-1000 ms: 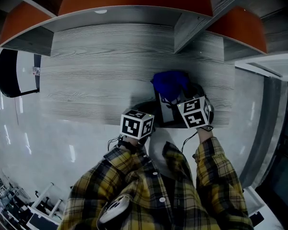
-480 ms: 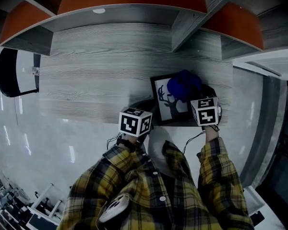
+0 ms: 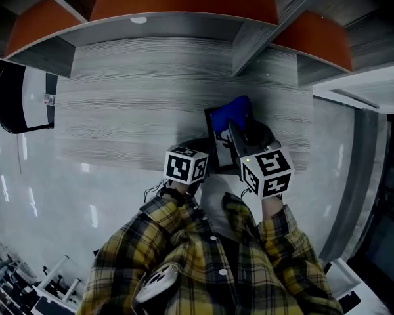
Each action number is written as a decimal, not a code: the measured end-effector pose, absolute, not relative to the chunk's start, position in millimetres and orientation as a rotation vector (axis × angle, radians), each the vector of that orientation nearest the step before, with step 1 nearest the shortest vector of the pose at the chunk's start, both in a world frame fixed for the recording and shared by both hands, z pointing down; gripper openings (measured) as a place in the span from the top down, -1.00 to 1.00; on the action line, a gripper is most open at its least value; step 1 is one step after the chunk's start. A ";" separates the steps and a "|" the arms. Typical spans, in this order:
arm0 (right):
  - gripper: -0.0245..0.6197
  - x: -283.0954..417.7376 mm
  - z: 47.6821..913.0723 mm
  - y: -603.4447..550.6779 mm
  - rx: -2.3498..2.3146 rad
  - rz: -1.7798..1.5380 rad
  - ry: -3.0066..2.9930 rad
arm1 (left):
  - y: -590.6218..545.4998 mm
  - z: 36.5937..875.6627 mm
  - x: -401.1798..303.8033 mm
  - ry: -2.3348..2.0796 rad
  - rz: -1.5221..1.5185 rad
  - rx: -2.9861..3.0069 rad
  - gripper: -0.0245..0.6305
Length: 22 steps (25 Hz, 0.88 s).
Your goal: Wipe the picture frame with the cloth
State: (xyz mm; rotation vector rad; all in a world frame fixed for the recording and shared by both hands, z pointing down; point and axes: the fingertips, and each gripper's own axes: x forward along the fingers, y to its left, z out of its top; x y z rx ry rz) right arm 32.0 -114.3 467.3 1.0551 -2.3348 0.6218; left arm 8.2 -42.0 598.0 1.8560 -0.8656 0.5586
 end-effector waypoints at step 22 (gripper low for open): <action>0.80 86.9 591.0 -60.9 0.972 0.873 -1.965 | -40.2 602.5 6.7 -0.834 0.541 1.853 0.70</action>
